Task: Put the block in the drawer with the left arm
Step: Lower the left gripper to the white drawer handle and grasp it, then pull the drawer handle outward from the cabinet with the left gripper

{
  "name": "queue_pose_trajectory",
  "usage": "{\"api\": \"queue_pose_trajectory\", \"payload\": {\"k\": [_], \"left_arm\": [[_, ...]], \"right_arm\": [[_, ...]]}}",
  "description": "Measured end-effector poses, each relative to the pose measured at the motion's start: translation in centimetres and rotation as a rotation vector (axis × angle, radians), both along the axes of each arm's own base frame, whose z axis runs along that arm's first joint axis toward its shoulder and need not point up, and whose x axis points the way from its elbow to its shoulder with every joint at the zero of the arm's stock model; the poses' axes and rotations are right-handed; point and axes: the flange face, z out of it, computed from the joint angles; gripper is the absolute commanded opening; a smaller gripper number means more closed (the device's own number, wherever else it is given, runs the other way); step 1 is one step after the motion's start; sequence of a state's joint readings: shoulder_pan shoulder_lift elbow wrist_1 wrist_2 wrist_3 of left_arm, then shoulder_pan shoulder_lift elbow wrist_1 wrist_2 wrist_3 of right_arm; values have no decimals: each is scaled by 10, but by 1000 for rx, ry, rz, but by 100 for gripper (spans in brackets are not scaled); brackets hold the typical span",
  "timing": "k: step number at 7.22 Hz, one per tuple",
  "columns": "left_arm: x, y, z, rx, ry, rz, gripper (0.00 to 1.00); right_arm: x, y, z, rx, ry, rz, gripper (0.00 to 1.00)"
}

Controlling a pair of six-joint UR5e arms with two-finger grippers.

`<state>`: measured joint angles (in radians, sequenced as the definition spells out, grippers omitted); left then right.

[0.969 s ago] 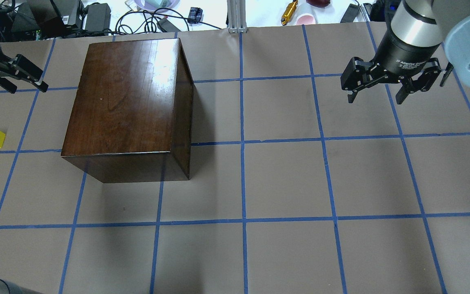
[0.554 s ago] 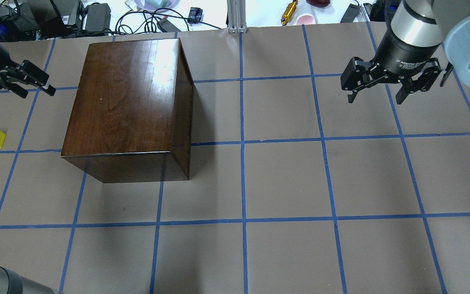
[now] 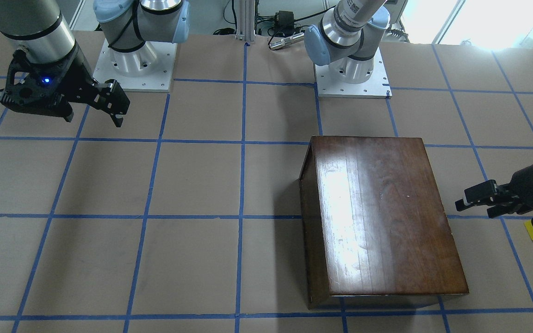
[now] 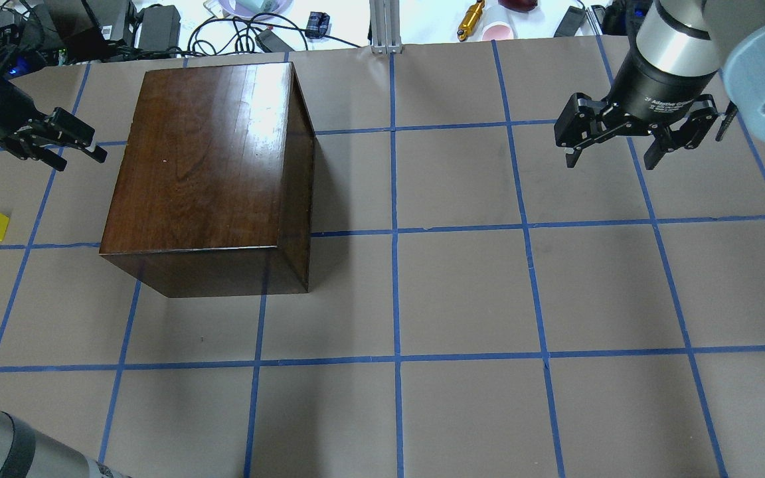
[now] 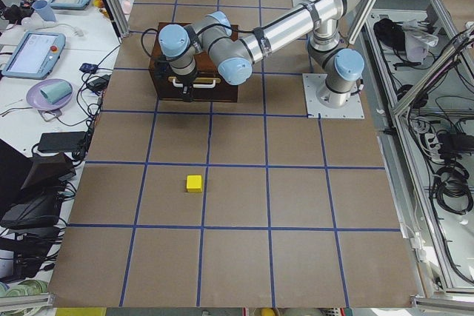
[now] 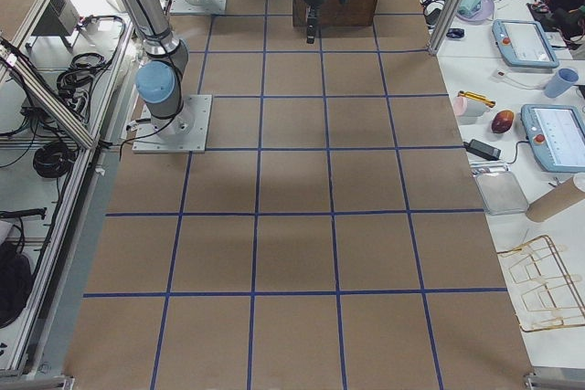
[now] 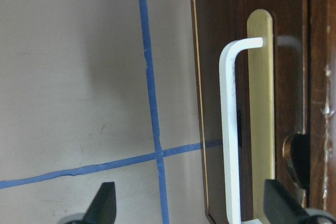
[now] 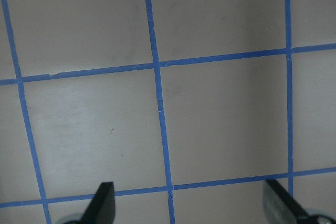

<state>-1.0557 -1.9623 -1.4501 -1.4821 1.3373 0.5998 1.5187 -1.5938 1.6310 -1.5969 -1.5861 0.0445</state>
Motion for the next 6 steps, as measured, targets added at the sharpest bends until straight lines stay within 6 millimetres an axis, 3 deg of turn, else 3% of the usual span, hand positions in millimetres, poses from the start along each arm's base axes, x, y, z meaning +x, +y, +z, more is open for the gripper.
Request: {"api": "queue_pose_trajectory", "payload": {"k": [6], "left_arm": [[-4, -4, -39, 45, 68, 96, 97]], "right_arm": [[0, 0, 0, 0, 0, 0, 100]]}}
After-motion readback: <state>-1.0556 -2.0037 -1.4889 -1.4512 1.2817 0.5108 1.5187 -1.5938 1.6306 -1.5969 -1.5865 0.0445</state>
